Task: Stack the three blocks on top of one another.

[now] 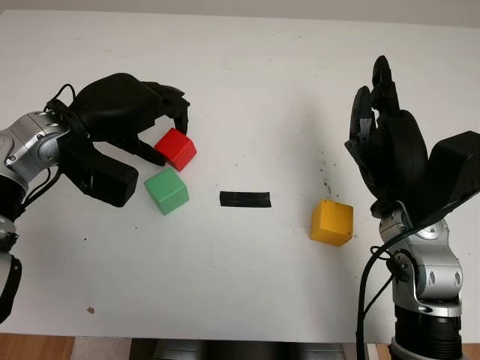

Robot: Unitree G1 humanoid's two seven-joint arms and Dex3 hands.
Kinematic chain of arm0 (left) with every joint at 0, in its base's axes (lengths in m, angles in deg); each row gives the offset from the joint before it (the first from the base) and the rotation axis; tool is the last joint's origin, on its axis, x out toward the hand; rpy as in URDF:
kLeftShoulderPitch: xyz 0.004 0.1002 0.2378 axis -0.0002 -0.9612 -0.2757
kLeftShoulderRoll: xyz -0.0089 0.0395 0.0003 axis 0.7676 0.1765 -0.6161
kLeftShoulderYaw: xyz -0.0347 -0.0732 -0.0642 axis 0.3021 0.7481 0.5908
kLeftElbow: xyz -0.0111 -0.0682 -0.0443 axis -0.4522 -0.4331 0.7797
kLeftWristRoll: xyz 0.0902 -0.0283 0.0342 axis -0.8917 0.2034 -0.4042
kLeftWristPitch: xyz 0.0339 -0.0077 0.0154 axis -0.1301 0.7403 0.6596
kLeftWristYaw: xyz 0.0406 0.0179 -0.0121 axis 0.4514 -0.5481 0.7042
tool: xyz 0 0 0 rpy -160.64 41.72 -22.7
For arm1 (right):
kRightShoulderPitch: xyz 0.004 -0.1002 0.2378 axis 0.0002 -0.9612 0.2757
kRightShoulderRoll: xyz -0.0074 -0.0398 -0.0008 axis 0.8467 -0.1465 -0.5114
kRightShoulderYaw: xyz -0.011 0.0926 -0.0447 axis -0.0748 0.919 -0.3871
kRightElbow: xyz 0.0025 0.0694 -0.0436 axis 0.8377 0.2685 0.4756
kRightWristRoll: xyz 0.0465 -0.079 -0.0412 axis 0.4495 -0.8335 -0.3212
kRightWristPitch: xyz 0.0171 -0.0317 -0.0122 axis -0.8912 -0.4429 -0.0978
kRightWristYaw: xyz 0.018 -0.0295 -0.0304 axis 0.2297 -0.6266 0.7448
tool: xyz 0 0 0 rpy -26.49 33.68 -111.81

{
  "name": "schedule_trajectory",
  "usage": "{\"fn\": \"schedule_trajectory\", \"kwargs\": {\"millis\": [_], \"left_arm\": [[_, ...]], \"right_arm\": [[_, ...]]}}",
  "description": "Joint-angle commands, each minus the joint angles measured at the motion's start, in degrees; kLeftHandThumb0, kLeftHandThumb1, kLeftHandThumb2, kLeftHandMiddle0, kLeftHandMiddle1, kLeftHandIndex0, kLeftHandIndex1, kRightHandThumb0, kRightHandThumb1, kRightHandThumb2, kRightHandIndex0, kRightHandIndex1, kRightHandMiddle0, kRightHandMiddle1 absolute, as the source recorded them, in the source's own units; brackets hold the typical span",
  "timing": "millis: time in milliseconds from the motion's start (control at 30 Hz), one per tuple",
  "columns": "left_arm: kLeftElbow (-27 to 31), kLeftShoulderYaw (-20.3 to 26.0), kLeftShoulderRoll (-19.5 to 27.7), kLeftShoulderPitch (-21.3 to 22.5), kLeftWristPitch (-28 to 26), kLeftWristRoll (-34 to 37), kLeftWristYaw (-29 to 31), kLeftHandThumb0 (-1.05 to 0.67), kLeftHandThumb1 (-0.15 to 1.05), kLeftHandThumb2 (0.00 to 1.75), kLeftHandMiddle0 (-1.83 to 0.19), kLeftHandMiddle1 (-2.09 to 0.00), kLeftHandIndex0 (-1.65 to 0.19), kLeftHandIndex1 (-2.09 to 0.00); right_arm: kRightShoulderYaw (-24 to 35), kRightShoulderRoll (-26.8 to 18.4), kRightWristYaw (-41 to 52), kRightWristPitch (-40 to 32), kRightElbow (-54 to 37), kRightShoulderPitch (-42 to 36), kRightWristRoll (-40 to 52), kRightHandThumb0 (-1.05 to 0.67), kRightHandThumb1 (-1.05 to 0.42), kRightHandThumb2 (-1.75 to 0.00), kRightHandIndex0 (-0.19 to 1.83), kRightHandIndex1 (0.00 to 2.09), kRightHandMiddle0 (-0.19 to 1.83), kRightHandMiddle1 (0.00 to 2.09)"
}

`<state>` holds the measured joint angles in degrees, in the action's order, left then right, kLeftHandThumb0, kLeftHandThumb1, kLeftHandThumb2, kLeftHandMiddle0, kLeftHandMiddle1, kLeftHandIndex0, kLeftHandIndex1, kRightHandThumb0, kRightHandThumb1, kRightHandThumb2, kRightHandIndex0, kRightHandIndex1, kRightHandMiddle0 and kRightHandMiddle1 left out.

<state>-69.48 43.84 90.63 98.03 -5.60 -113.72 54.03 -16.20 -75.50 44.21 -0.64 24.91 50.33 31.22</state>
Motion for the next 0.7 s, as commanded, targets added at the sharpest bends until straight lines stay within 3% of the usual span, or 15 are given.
{"fn": "schedule_trajectory", "kwargs": {"millis": [0,267,667], "left_arm": [[-0.3,2.6,-0.3,0.0,-0.1,4.7,3.0,-0.46,0.99,0.06,-0.33,-0.08,-0.34,-1.45],[2.3,6.4,-2.2,-0.1,-0.4,17.2,13.3,-0.51,1.02,0.06,-0.29,-0.06,-0.3,-1.53],[16.9,8.6,-7.2,-5.0,-7.8,26.9,24.3,-0.47,1.02,0.05,-0.31,-0.06,-0.3,-1.52]], "right_arm": [[0.3,-0.4,0.1,0.2,-0.2,0.1,0.1,-0.7,-1.05,-0.69,-0.19,0.0,-0.19,0.0],[0.0,0.0,-0.4,-0.4,0.0,0.7,-0.2,-0.71,-1.05,-0.68,-0.19,0.0,-0.19,0.0],[-0.8,0.3,-0.6,0.2,0.0,0.5,-0.3,-0.71,-1.05,-0.68,-0.19,0.0,-0.19,0.0]]}}
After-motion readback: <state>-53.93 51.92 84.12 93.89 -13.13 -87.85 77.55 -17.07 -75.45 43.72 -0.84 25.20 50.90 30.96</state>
